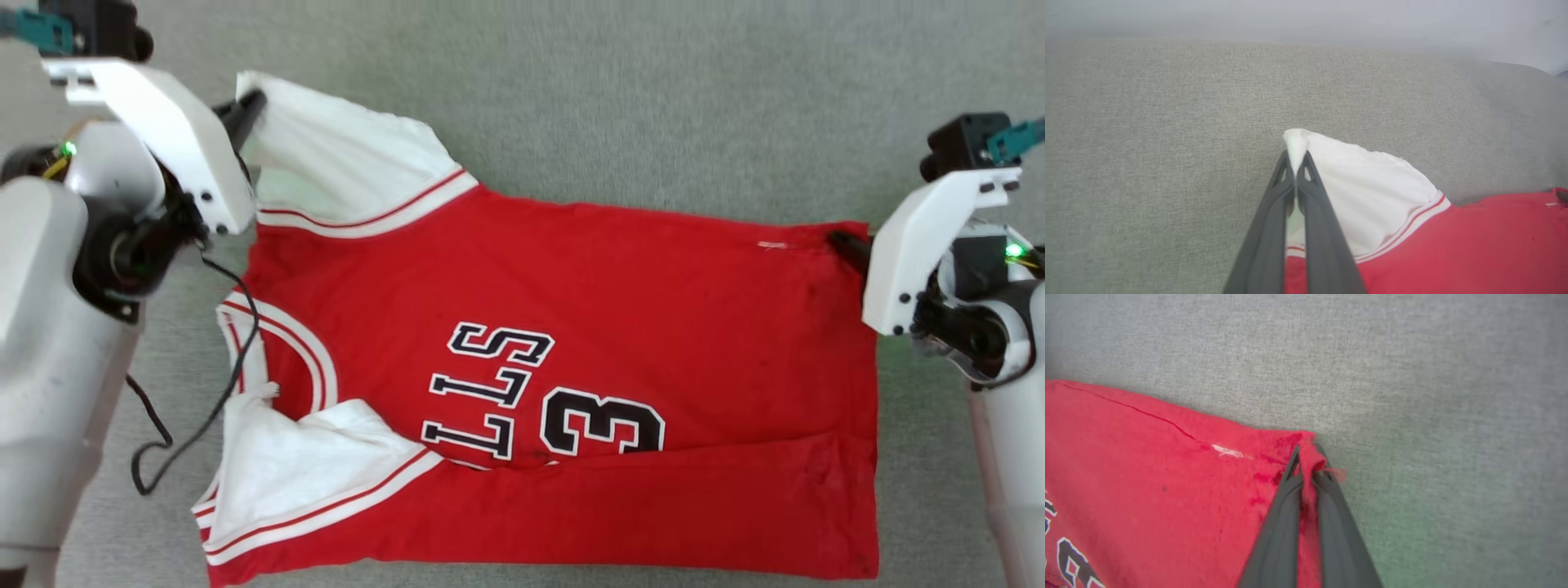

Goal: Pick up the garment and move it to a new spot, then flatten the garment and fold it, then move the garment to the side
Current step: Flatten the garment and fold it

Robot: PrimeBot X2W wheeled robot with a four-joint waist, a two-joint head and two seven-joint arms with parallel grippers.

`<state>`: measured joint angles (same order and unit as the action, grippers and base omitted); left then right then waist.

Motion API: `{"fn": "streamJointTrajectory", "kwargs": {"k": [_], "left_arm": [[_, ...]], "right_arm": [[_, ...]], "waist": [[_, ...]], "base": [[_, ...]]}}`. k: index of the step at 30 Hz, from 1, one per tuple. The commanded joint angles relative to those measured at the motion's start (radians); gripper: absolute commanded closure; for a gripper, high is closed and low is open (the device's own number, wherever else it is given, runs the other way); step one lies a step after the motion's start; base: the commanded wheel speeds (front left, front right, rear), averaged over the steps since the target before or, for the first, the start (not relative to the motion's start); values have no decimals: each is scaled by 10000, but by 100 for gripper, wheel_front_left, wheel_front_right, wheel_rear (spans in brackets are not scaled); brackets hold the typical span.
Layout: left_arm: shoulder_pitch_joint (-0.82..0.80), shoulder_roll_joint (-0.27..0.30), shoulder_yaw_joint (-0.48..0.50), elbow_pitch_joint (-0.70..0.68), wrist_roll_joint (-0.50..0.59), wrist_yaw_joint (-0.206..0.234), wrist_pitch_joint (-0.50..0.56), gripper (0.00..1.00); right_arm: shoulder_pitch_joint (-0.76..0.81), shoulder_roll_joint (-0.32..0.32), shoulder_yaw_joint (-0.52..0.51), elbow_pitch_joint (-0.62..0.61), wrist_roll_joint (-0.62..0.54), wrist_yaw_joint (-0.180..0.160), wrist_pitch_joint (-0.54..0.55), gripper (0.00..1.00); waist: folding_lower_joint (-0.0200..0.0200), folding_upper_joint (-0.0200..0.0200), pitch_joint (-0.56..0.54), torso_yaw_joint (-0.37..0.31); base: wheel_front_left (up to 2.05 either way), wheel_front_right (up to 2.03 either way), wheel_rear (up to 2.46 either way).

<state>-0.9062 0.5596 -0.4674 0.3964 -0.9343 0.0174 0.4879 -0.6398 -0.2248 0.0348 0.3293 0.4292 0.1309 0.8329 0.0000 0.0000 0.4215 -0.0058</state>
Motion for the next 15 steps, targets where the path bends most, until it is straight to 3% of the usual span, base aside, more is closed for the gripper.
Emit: {"fn": "streamJointTrajectory", "kwargs": {"k": [1,8,15], "left_arm": [[378,-30,84,25,-67,-18,-217,100],[2232,-81,498,-283,-621,224,-1065,100],[4924,-35,885,-1091,-1161,809,-1838,100]], "right_arm": [[263,-159,-128,-154,-93,-4,-222,100],[1691,-123,-607,-891,-150,-6,-758,100],[3612,119,-898,-1400,6,-6,-1016,100]], "waist": [[0,0,-697,204],[0,0,-2152,442],[0,0,-3092,416]], "base": [[0,0,0],[0,0,0],[0,0,0]]}}
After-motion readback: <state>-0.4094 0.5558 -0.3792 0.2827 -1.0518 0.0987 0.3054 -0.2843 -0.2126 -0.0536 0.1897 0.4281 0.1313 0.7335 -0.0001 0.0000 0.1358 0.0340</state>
